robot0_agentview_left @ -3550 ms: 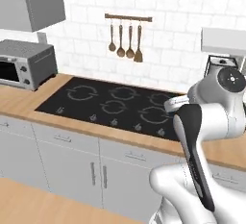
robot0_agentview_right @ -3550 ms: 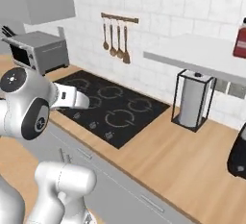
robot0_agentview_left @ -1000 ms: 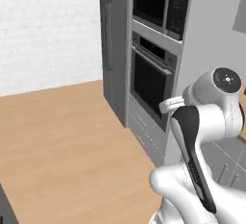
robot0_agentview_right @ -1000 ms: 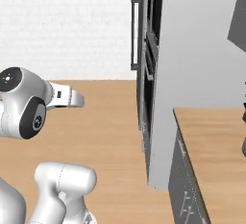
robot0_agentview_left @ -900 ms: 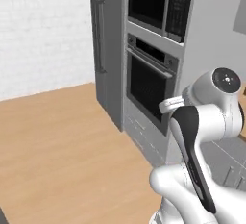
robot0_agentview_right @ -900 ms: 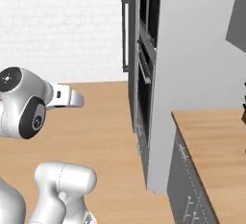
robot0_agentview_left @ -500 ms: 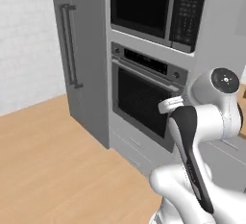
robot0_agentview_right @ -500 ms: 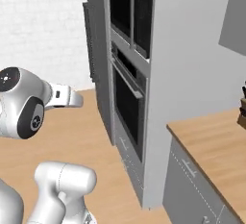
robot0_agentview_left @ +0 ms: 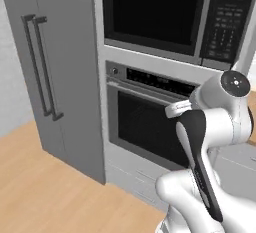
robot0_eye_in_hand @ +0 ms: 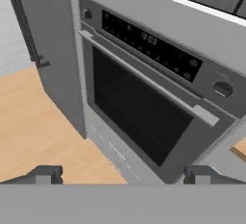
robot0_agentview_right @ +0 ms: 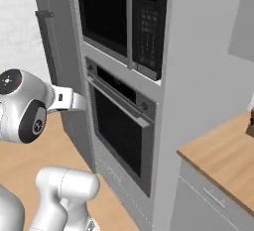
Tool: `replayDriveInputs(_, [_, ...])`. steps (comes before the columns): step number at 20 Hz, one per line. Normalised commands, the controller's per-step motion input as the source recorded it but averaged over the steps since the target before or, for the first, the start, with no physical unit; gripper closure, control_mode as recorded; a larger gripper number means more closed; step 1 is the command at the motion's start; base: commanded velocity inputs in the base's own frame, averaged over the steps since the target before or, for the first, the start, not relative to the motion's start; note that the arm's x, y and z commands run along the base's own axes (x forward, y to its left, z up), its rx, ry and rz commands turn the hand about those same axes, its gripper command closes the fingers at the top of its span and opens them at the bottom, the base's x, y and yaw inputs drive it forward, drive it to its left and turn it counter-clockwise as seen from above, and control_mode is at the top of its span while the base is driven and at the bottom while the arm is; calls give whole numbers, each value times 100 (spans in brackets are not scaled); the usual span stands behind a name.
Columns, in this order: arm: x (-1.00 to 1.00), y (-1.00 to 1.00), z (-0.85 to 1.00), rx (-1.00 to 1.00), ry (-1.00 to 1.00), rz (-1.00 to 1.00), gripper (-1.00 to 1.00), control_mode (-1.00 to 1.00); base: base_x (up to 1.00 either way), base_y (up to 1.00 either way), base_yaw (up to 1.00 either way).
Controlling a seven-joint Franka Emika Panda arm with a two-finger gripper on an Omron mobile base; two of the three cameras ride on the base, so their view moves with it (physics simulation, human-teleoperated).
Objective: Navigate to the fridge.
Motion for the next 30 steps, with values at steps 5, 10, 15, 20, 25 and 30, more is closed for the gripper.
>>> replayDriveInputs(5, [0,0,0,0,0,0,-100,100,100,92,-55])
replayDriveInputs(10, [0,0,0,0,0,0,-100,100,92,99,-48])
replayDriveInputs(15, [0,0,0,0,0,0,-100,100,23,100,-30])
replayDriveInputs(20, [0,0,0,0,0,0,-100,100,0,100,-23])
replayDriveInputs(25, [0,0,0,0,0,0,-100,100,0,100,-35])
replayDriveInputs(30, [0,0,0,0,0,0,-100,100,0,100,-43])
